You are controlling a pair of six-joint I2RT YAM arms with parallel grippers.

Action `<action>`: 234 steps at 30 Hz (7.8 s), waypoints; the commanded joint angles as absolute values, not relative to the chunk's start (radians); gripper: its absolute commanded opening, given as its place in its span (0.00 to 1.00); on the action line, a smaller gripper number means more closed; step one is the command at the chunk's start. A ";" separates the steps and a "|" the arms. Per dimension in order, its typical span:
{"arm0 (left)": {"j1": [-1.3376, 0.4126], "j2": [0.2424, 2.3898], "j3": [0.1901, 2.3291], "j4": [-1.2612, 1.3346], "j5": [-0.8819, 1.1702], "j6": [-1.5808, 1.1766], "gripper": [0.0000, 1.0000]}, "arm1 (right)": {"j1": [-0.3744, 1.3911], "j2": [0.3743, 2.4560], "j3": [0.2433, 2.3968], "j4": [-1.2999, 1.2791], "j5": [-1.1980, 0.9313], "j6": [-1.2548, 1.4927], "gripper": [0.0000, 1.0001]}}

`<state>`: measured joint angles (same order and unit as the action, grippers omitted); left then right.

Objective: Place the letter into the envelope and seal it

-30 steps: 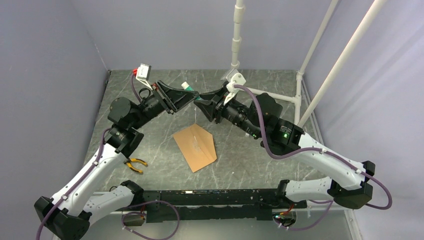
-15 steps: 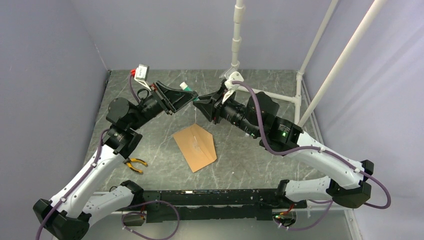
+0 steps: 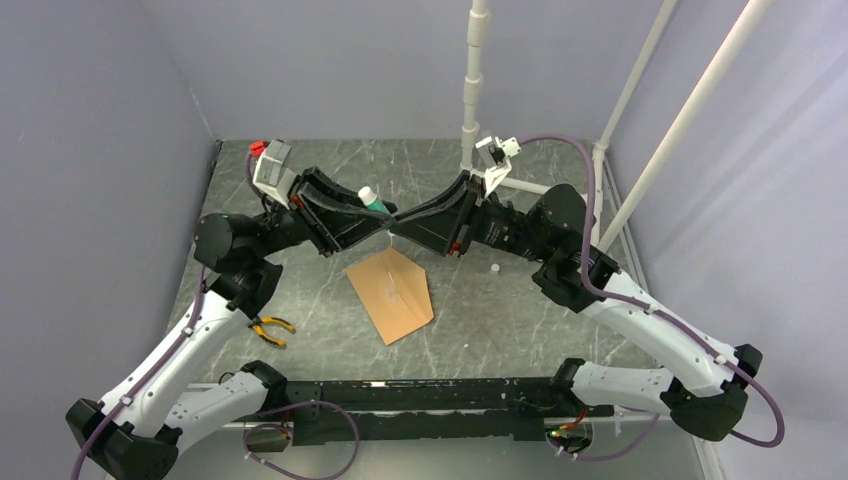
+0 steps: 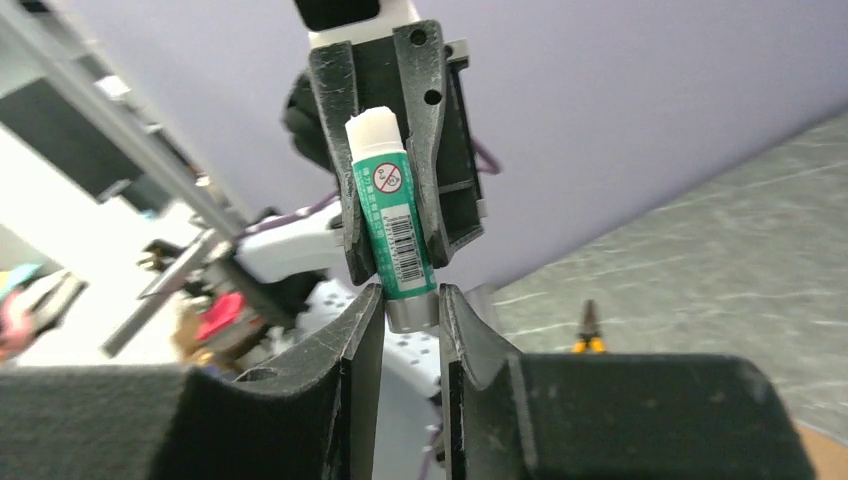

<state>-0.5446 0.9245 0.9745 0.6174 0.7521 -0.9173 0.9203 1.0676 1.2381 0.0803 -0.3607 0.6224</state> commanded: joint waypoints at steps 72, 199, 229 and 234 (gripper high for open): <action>-0.548 0.905 1.037 0.194 0.383 -0.964 0.03 | 1.161 1.129 1.301 -0.107 0.316 -0.163 0.73; -0.548 0.826 0.940 0.207 0.378 -1.329 0.85 | 1.147 1.011 0.977 0.504 0.124 -0.298 0.00; -0.549 0.897 1.012 0.162 0.554 -1.382 0.36 | 1.146 0.949 0.957 0.384 0.047 -0.290 0.00; -0.548 0.906 1.008 0.184 0.560 -1.407 0.04 | 1.146 0.937 0.950 0.397 0.026 -0.295 0.00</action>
<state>-0.5472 0.9012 0.9989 0.1097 0.5308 -1.3903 1.1461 0.9611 0.9386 0.3580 0.0685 -0.3069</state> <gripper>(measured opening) 0.180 0.236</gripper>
